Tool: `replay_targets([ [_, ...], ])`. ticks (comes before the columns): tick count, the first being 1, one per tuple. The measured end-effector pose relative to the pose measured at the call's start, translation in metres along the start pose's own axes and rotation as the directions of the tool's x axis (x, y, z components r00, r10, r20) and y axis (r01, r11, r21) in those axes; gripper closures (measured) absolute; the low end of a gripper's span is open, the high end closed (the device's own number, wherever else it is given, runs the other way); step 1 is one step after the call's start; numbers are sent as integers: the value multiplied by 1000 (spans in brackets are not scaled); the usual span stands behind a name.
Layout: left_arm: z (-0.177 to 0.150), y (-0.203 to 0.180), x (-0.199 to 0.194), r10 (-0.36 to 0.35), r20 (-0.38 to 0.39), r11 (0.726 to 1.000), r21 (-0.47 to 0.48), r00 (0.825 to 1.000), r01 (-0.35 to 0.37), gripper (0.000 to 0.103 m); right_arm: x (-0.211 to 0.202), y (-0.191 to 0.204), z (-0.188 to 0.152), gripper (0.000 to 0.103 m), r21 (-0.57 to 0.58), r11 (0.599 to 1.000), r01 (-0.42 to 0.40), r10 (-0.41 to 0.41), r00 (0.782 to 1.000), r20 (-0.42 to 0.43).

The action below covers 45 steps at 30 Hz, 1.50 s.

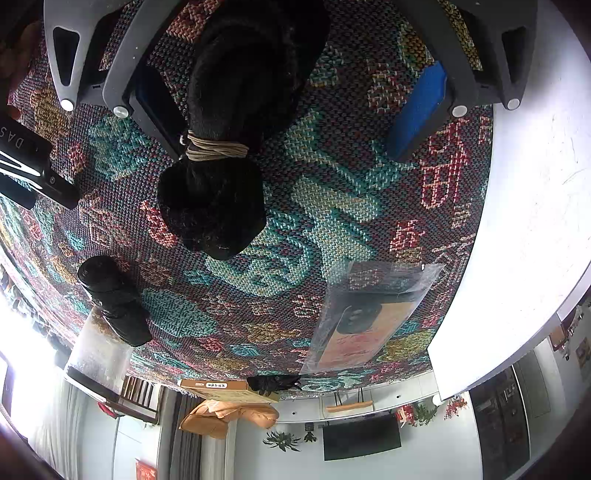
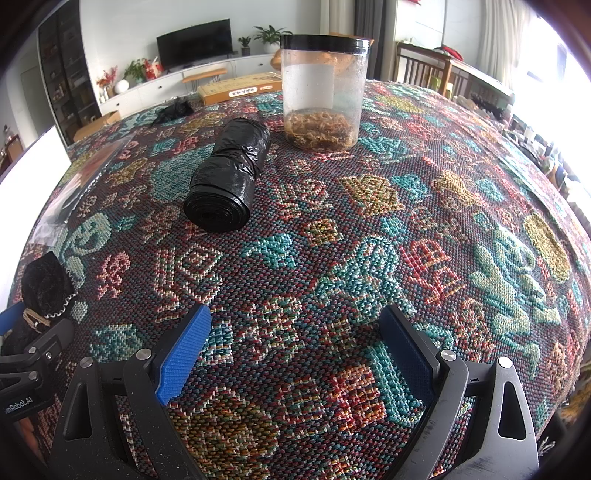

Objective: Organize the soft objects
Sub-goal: 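Hold the black bundle raised in the left tool, then grasp the black plastic roll with the right tool while the left tool holds the bundle, then carry the bundle and roll into the white box and open both tools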

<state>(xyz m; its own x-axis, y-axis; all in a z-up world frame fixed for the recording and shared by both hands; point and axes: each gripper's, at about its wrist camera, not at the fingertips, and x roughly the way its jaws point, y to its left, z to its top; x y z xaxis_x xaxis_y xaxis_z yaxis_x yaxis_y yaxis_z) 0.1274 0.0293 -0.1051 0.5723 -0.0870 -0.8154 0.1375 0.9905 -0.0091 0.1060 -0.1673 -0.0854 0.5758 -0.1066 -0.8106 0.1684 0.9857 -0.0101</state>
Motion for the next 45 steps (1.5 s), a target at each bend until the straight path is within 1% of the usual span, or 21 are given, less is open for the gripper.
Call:
replay_targets([
  [19, -1, 0, -1, 0, -2, 1000, -2, 1000, 0, 0, 0, -1, 0, 9, 1, 1000, -5, 5, 1000, 0],
  [21, 1, 2, 0, -8, -29, 1000, -2, 1000, 8, 0, -4, -10, 3, 10, 44, 998, -52, 52, 999, 11],
  [23, 5, 3, -1, -27, -88, 1000, 7, 996, 28, 0, -9, -30, 8, 10, 142, 977, -160, 156, 987, 45],
  [24, 6, 4, -2, -41, -100, 999, 9, 994, 42, 0, -9, -38, 14, 10, 179, 963, -199, 191, 980, 61],
  [25, 6, 5, -4, -61, -99, 998, 8, 993, 62, 1, -7, -43, 22, 10, 189, 960, -207, 199, 978, 61],
  [27, 7, 5, -7, -86, -94, 996, 2, 992, 87, 3, 3, -45, 45, 10, 181, 963, -199, 201, 980, 9],
  [29, 7, 2, -8, -88, -100, 996, 20, 991, 91, 8, 13, -38, 67, 10, 175, 957, -233, 244, 969, -46],
  [30, 7, 0, -8, -77, -101, 996, 36, 992, 81, 9, 18, -31, 77, 10, 160, 957, -240, 254, 965, -70],
  [33, 8, -5, -7, -47, -94, 996, 65, 994, 53, 21, 41, -3, 96, 10, 105, 958, -267, 280, 952, -127],
  [34, 8, -5, -9, -58, -86, 996, 67, 995, 64, 38, 51, 2, 100, 11, 103, 955, -278, 290, 946, -142],
  [35, 9, -6, -12, -63, -80, 995, 68, 995, 69, 59, 59, 5, 102, 15, 98, 957, -273, 286, 946, -151],
  [36, 10, -6, -15, -63, -78, 995, 70, 995, 69, 67, 63, 7, 102, 50, 81, 963, -256, 266, 952, -152],
  [37, 11, -4, -19, -91, -79, 993, 62, 993, 96, 73, 61, 6, 101, 64, 66, 966, -248, 255, 957, -136],
  [38, 11, 0, -25, -129, -78, 991, 37, 989, 132, 74, 55, 5, 99, 64, 58, 971, -232, 238, 963, -125],
  [39, 10, 5, -34, -166, -67, 986, 3, 984, 166, 74, 44, 2, 97, 64, 58, 970, -236, 241, 965, -104],
  [40, 10, 10, -44, -210, -54, 977, -38, 976, 209, 74, 30, -1, 95, 64, 58, 964, -260, 263, 962, -76],
  [42, 9, 20, -67, -298, -14, 949, -111, 954, 295, 74, -4, 3, 93, 64, 24, 953, -302, 303, 953, -31],
  [43, 9, 25, -79, -324, 4, 938, -128, 946, 322, 74, -23, 9, 93, 64, 1, 944, -329, 329, 944, -14],
  [44, 9, 30, -92, -335, 25, 933, -133, 942, 335, 74, -43, 17, 94, 64, -19, 930, -367, 367, 930, 0],
  [45, 10, 38, -106, -337, 48, 930, -139, 940, 341, 74, -63, 28, 95, 64, -40, 911, -410, 411, 912, 9],
])
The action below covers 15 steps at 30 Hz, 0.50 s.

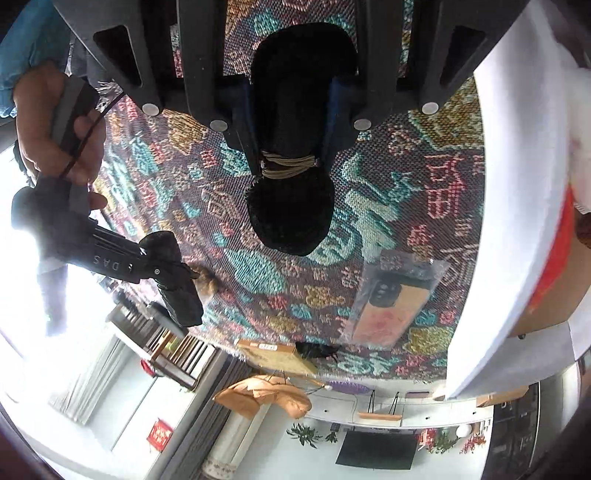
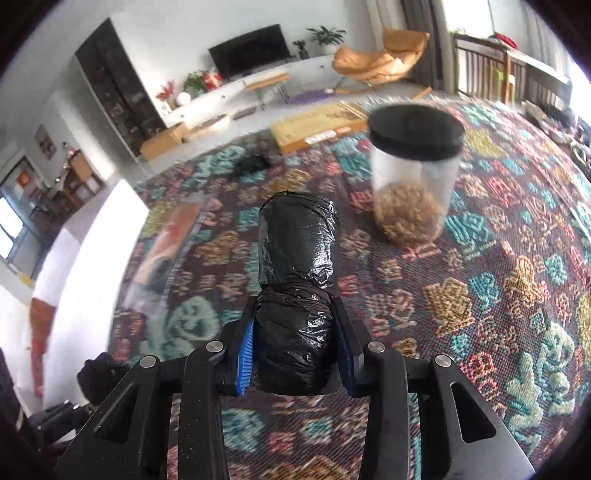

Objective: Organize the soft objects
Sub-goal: 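Carry the bundle and roll into the white box and open both tools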

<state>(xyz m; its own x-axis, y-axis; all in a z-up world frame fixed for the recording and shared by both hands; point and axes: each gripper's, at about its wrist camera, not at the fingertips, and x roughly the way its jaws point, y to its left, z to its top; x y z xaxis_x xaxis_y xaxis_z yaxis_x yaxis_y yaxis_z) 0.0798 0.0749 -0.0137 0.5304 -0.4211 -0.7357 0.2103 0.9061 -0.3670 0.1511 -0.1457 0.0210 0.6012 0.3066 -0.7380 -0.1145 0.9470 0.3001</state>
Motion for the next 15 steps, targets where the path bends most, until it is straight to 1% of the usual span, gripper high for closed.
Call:
replay_targets([
  [2, 4, 12, -34, 10, 48, 1000, -14, 999, -9, 74, -21, 45, 3, 64, -48, 993, -104, 104, 994, 10],
  [3, 6, 22, -51, 33, 75, 999, -22, 997, -32, 74, -29, 70, 4, 64, -73, 984, -164, 164, 986, 6],
  [5, 11, 46, -85, 114, 123, 993, -45, 986, -109, 74, -37, 124, 3, 64, -119, 950, -288, 287, 958, -23],
  [7, 11, 77, -115, 221, 149, 974, -82, 964, -211, 74, -36, 176, -8, 64, -150, 905, -397, 390, 918, -72],
  [8, 10, 94, -127, 286, 152, 956, -110, 946, -271, 73, -33, 199, -15, 63, -156, 882, -445, 434, 895, -106],
  [9, 8, 111, -136, 356, 152, 931, -146, 922, -335, 72, -27, 220, -24, 62, -156, 859, -488, 469, 871, -146],
  [10, 6, 129, -142, 426, 138, 898, -184, 894, -399, 66, -21, 236, -34, 59, -146, 841, -521, 494, 849, -189],
  [11, 3, 146, -145, 480, 109, 865, -222, 871, -449, 44, -13, 248, -44, 49, -133, 823, -553, 518, 825, -226],
  [12, -1, 162, -147, 517, 78, 836, -259, 853, -483, 29, -7, 254, -53, 26, -125, 815, -565, 527, 814, -246],
  [13, -6, 176, -150, 542, 60, 812, -295, 838, -504, 8, -3, 255, -59, 20, -121, 820, -559, 521, 817, -245],
  [14, -11, 184, -154, 561, 65, 794, -324, 825, -514, 7, -1, 250, -64, 21, -116, 828, -548, 512, 825, -239],
  [15, -14, 188, -157, 575, 71, 782, -342, 815, -522, 7, 2, 239, -67, 21, -110, 836, -538, 506, 832, -229],
])
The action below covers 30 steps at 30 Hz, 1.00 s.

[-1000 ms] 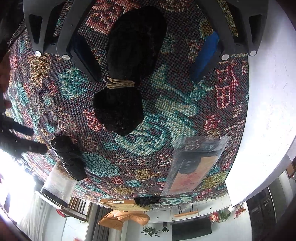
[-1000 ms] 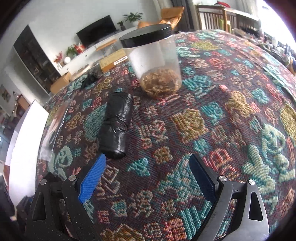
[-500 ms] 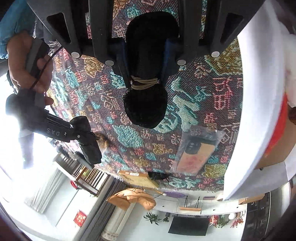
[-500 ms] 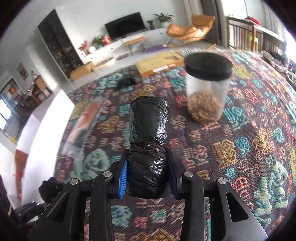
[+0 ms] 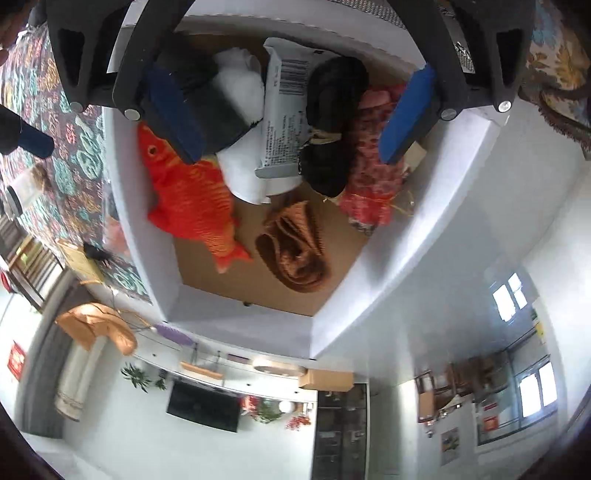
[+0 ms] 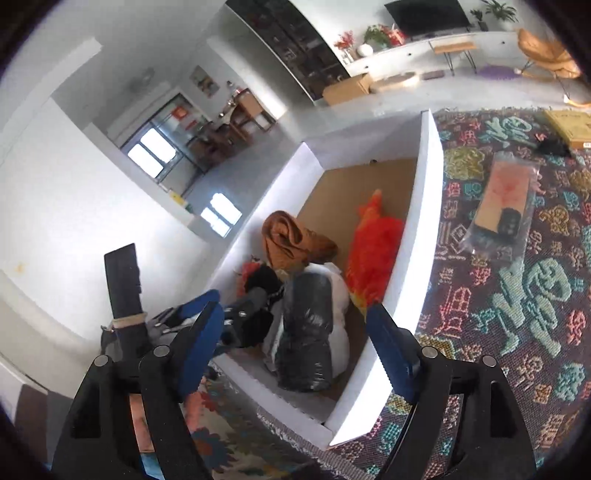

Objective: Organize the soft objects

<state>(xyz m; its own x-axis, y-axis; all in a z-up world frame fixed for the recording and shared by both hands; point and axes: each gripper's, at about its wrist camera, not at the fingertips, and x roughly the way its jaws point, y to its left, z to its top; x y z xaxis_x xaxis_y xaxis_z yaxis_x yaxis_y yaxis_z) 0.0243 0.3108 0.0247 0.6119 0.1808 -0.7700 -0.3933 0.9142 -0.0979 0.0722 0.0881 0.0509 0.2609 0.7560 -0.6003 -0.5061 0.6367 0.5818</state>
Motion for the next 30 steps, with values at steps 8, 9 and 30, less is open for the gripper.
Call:
replay_targets([
  [8, -9, -39, -19, -187, 69, 982, 40, 980, 185, 7, -55, -149, -44, 19, 87, 816, 571, -577, 809, 108],
  [9, -12, -55, -24, -232, 64, 971, 70, 971, 228, 7, -64, -174, -54, 19, 128, 770, 625, -636, 767, 83],
  [30, -132, -299, 74, -278, -214, 809, 474, 937, 348, 6, -118, -254, -88, 17, 360, 534, 765, -826, 563, 29],
])
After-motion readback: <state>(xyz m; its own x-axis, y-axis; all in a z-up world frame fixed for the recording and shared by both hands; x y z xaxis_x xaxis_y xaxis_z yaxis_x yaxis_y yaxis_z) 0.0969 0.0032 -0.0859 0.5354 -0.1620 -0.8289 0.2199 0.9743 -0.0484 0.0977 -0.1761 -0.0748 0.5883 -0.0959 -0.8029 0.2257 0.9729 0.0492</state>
